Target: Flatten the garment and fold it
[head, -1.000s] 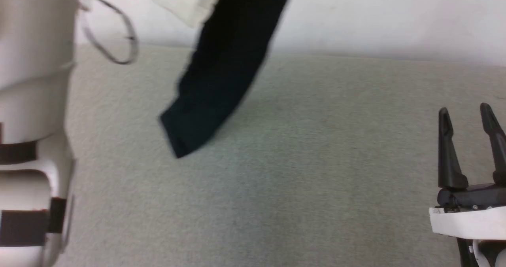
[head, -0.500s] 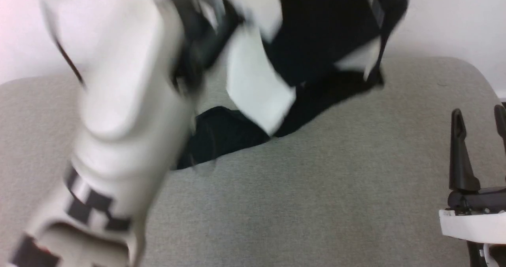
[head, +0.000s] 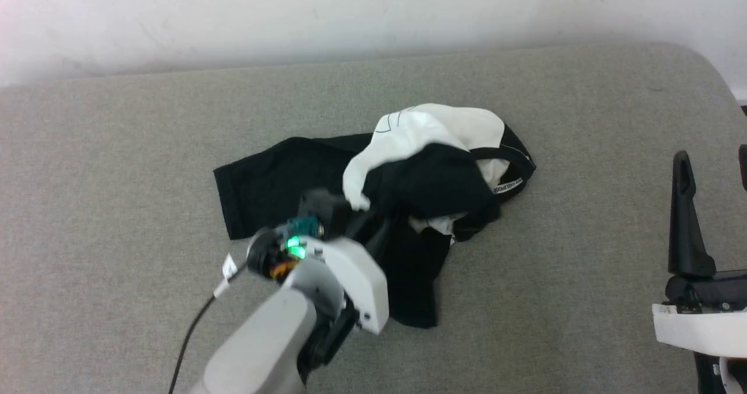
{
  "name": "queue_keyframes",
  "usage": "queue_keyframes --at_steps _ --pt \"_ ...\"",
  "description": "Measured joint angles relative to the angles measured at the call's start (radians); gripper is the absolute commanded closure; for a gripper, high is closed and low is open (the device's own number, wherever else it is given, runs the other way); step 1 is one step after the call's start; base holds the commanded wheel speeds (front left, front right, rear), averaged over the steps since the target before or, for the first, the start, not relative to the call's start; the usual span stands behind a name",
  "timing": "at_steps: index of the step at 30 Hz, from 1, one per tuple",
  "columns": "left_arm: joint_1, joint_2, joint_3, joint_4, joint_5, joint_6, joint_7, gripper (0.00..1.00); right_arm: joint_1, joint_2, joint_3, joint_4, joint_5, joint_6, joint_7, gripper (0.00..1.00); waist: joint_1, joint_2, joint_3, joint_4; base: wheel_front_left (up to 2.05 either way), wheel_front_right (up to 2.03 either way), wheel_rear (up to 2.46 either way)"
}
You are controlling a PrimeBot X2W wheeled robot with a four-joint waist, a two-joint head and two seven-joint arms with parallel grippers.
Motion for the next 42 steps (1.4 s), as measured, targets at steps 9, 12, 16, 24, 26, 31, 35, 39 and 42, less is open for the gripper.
queue_keyframes --at_steps 9,12,16,24,26,31,35,39,42 --pt "0.057 -0.016 -0.023 0.136 0.004 0.003 -0.042 0.00 -0.017 0.000 0.008 0.001 -0.002 0.000 0.011 0.00 0.0000 0.0000 0.034 0.015 0.00 0.00 0.00" --pt "0.056 -0.015 -0.011 0.129 -0.005 0.003 -0.069 0.00 -0.017 0.000 0.009 0.009 -0.002 0.000 0.012 0.00 0.0000 0.0000 0.020 0.024 0.00 0.00 0.00" --pt "0.064 0.014 0.020 0.052 -0.026 0.003 -0.088 0.00 -0.015 0.000 0.009 0.021 0.002 0.000 0.012 0.00 -0.0001 0.0000 -0.011 0.035 0.00 0.00 0.00" --pt "0.215 0.132 0.174 -0.257 -0.019 0.138 -0.233 0.00 0.009 0.000 0.007 0.035 0.024 0.000 0.007 0.00 -0.0003 0.0000 -0.067 0.056 0.00 0.00 0.00" --pt "0.269 0.155 0.223 -0.328 0.002 0.181 -0.284 0.00 0.015 0.000 0.006 0.039 0.028 0.000 0.004 0.00 -0.0002 0.0000 -0.074 0.058 0.00 0.00 0.00" --pt "0.415 0.185 0.335 -0.476 0.160 0.248 -0.316 0.00 0.038 0.000 -0.003 0.050 0.034 0.000 -0.006 0.00 -0.0002 0.0000 -0.073 0.053 0.00 0.00 0.00" --pt "0.536 0.159 0.394 -0.549 0.283 0.277 -0.317 0.00 0.066 0.000 -0.014 0.071 0.049 0.000 -0.008 0.00 -0.0002 0.0000 -0.071 0.048 0.00 0.00 0.00" --pt "0.628 0.093 0.421 -0.573 0.313 0.273 -0.317 0.00 0.094 0.000 -0.034 0.110 0.077 0.000 -0.017 0.00 -0.0003 0.0000 -0.072 0.056 0.00 0.00 0.00" --pt "0.645 0.068 0.432 -0.575 0.343 0.245 -0.317 0.00 0.092 0.000 -0.040 0.121 0.092 0.000 -0.015 0.00 -0.0002 0.0000 -0.073 0.067 0.00 0.00 0.00"
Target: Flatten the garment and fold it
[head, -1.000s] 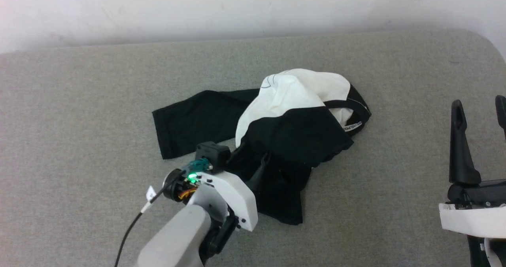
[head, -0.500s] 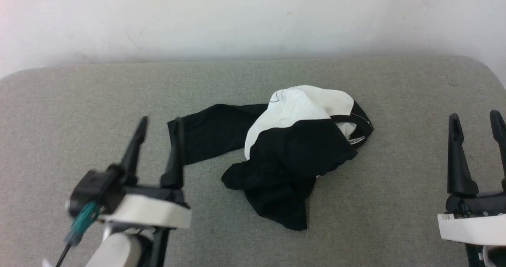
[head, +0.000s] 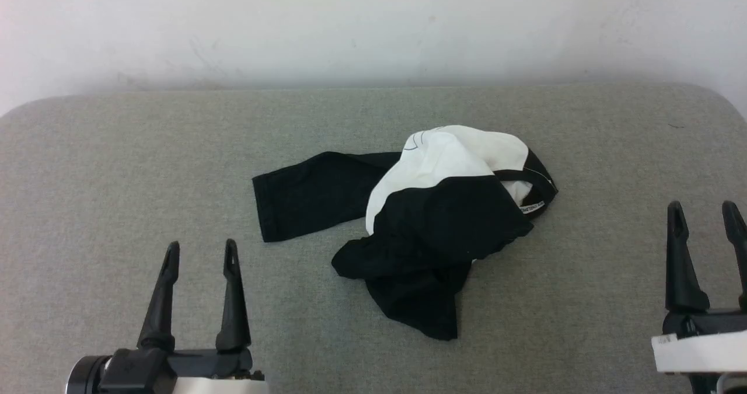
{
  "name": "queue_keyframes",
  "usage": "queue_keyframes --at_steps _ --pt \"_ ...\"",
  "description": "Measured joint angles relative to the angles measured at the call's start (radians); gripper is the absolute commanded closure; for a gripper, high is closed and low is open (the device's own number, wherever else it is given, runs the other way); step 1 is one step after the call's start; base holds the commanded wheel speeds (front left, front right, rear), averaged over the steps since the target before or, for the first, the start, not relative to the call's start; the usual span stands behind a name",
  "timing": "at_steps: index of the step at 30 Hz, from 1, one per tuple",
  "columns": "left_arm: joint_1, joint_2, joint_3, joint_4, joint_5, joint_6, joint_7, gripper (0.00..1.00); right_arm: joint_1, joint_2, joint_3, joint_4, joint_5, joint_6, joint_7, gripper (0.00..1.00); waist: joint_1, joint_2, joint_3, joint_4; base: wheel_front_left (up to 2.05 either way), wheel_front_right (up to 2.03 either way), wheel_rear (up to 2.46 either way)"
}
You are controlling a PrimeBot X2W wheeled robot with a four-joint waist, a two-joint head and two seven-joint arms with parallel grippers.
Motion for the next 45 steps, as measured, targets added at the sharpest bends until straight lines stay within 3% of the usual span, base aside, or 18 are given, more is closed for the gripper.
queue_keyframes --at_steps 7,11,17,20,30,42,43,44,45 --pt "-0.007 -0.037 0.018 0.000 0.050 -0.059 0.000 0.00 -0.158 -0.010 0.048 -0.046 -0.037 0.000 0.151 0.00 0.0001 0.0000 0.020 0.021 0.00 0.00 0.00" --pt "-0.029 -0.063 0.020 -0.001 0.067 -0.086 0.000 0.00 -0.319 -0.072 0.089 -0.022 -0.011 0.000 0.323 0.00 0.0001 0.0000 0.050 0.029 0.00 0.00 0.00" --pt "-0.072 -0.110 0.019 0.011 0.077 -0.127 0.000 0.00 -0.563 -0.102 0.077 0.134 0.023 0.000 0.581 0.00 0.0003 0.0000 0.117 0.042 0.00 0.00 0.00" --pt "-0.095 -0.134 0.019 0.021 0.079 -0.149 0.000 0.00 -0.657 -0.103 0.074 0.228 0.007 0.000 0.657 0.00 0.0003 0.0000 0.155 0.054 0.00 0.00 0.00" --pt "-0.167 -0.184 0.019 0.062 0.086 -0.217 0.000 0.00 -0.733 -0.225 0.178 0.513 -0.014 0.000 0.833 0.00 0.0004 0.0000 0.275 0.118 0.00 0.00 0.00" --pt "-0.216 -0.202 0.026 0.099 0.085 -0.244 0.000 0.00 -0.763 -0.288 0.212 0.620 0.077 -0.002 0.845 0.00 0.0001 0.0000 0.371 0.212 0.00 0.00 0.00" --pt "-0.216 -0.202 0.029 0.104 0.085 -0.244 0.000 0.00 -0.767 -0.285 0.210 0.622 0.095 -0.003 0.845 0.67 0.0001 0.0000 0.372 0.215 0.00 0.00 0.00" --pt "-0.216 -0.202 0.032 0.109 0.085 -0.244 0.000 0.00 -0.769 -0.280 0.208 0.622 0.109 -0.003 0.843 1.00 0.0001 0.0000 0.370 0.215 0.00 0.00 0.00" --pt "-0.216 -0.202 0.036 0.113 0.085 -0.248 0.000 0.00 -0.768 -0.278 0.214 0.622 0.117 -0.003 0.837 1.00 0.0001 0.0000 0.367 0.216 0.00 0.00 0.00"
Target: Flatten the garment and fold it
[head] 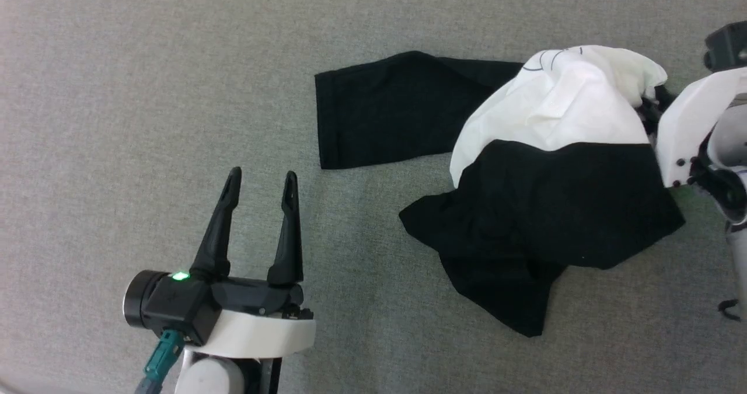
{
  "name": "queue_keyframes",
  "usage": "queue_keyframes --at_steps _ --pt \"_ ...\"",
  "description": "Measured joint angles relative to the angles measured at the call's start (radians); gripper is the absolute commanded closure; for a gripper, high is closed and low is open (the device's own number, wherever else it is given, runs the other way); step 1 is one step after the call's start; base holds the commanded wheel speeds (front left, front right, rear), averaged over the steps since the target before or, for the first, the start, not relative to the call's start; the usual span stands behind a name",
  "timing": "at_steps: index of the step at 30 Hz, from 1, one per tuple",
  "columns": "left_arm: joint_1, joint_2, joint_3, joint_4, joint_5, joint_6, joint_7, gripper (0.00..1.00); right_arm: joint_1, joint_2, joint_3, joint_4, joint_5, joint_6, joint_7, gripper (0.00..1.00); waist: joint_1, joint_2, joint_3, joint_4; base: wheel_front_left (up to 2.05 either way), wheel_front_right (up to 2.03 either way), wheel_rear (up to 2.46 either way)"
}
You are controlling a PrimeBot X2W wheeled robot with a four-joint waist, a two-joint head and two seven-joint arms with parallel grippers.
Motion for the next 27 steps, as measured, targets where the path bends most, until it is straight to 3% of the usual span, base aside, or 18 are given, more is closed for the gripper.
queue_keyframes --at_steps 10,18,22,27 --pt "0.042 -0.001 0.043 0.016 0.002 -0.014 0.000 0.00 0.029 0.041 -0.029 -0.078 0.064 0.002 -0.152 1.00 0.0000 0.0000 -0.098 -0.027 0.00 0.00 0.00" --pt "0.130 -0.002 0.089 0.016 0.006 -0.022 0.000 0.00 0.049 -0.054 -0.098 -0.347 -0.002 0.003 -0.194 1.00 -0.0003 0.0000 -0.229 -0.086 0.00 0.00 0.00" --pt "0.160 -0.002 0.094 0.016 0.008 -0.030 0.000 0.00 0.200 -0.062 -0.142 -0.504 -0.031 0.003 -0.140 1.00 -0.0003 0.0000 -0.269 -0.129 0.00 0.00 0.00" --pt "0.161 -0.004 0.088 0.022 0.007 -0.043 0.000 0.00 0.554 0.057 -0.217 -0.598 -0.025 0.003 -0.066 1.00 -0.0003 0.0000 -0.296 -0.177 0.00 0.00 0.00"
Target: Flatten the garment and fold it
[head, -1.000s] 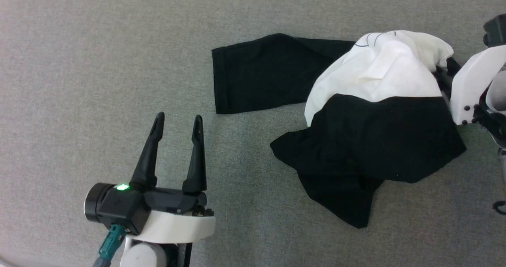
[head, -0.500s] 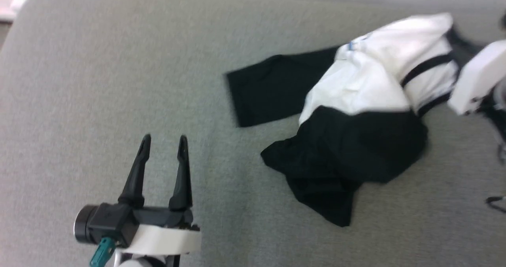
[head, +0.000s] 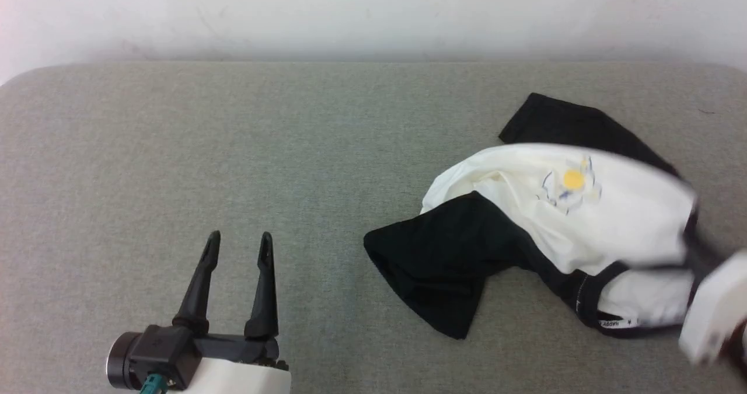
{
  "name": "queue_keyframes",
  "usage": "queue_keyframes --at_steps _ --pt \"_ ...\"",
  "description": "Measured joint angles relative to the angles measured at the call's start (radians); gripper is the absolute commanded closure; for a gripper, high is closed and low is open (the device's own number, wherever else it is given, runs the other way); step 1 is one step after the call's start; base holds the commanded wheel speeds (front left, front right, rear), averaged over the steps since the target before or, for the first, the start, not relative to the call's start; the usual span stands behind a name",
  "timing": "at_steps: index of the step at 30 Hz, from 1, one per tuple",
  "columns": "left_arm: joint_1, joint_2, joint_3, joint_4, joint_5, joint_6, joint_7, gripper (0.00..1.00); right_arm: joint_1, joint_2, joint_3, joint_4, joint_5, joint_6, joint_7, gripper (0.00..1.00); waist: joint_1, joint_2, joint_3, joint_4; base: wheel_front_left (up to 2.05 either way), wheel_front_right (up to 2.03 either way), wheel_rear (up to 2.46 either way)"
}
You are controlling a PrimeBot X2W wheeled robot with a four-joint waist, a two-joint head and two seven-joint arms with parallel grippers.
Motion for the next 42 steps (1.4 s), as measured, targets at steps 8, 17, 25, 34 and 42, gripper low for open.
queue_keyframes --at_steps 8,17,25,34,42 --pt "-0.009 -0.001 0.007 0.025 0.000 -0.022 0.000 0.00 0.321 0.193 0.000 0.083 0.023 0.000 -0.039 0.00 0.0002 0.0000 0.012 -0.016 0.00 0.00 0.00" --pt "-0.009 -0.001 0.018 0.038 0.000 -0.032 0.000 0.00 0.133 0.178 -0.034 0.043 -0.004 0.000 -0.207 0.00 0.0003 0.0000 -0.005 -0.033 0.00 0.00 0.00" --pt "-0.029 -0.001 0.006 0.033 -0.006 -0.040 0.000 0.00 -0.139 0.098 -0.020 0.127 -0.074 0.000 -0.210 0.00 0.0003 0.0000 0.033 -0.022 0.00 0.00 0.00" --pt "-0.103 -0.002 -0.022 0.023 -0.006 -0.046 0.000 0.00 -0.265 0.052 0.012 0.432 -0.140 0.000 -0.094 0.00 0.0006 0.0000 0.132 0.024 0.00 0.00 0.00" --pt "-0.106 -0.001 -0.029 0.031 -0.006 -0.046 0.000 0.00 -0.287 0.018 0.035 0.582 -0.136 0.000 -0.044 1.00 0.0003 0.0000 0.159 0.085 0.00 0.00 0.00"
